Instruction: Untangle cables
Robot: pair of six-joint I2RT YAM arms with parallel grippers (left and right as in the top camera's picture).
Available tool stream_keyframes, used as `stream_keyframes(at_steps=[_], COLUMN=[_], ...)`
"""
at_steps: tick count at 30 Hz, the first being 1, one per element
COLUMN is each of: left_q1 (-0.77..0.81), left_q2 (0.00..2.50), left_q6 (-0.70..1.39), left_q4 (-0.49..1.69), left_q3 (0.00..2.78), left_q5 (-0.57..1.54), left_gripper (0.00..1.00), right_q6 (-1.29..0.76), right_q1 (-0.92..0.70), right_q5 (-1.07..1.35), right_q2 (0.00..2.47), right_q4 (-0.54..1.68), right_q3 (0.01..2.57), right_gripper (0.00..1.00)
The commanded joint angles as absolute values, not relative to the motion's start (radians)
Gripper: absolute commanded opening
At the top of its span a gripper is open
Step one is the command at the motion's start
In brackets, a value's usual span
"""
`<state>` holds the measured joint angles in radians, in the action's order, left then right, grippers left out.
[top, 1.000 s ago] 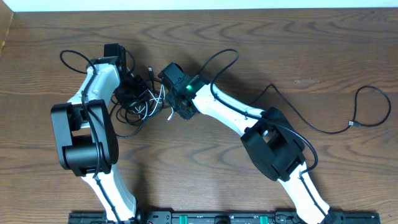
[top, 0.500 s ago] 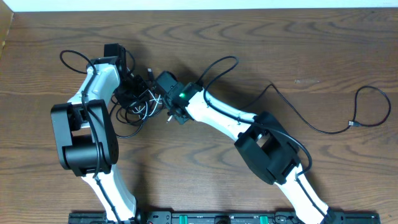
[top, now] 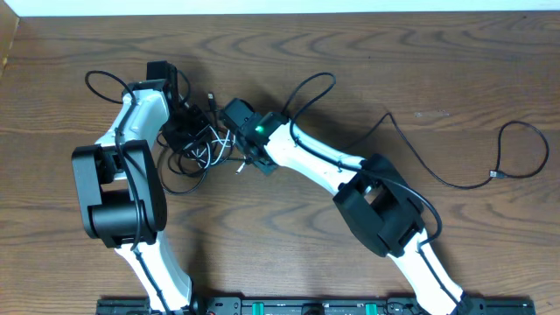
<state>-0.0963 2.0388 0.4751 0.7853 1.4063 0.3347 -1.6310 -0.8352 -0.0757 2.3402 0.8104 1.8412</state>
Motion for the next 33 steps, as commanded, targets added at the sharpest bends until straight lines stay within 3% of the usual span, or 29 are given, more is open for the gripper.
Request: stream_keyframes(at_steps=[1, 15, 21, 33], left_q1=[-0.099, -0.099, -0.099, -0.089], left_q2=[2.057, 2.057, 2.057, 2.057], left_q6=[0.484, 0.485, 0.492, 0.54], left_q4=[0.787, 0.787, 0.779, 0.772], left_q3=[1.395, 1.395, 1.395, 1.395], left_q5=[0.322, 0.329, 0.329, 0.341], left_gripper=[0.08, 0.08, 0.32, 0.51], right_q6=[-1.564, -1.285, -1.232, -1.12], right_q1=[-0.795, -0.701, -0.702, -0.702], right_q5=[-0.1, -0.072, -0.07, -0.06], right_q2=[2.376, 2.376, 2.376, 2.376], right_q4=[0.909, 0.985, 1.007, 1.014], right_q3=[1.817, 1.817, 1.817, 1.817], right_gripper=[0.01, 0.01, 0.01, 0.01])
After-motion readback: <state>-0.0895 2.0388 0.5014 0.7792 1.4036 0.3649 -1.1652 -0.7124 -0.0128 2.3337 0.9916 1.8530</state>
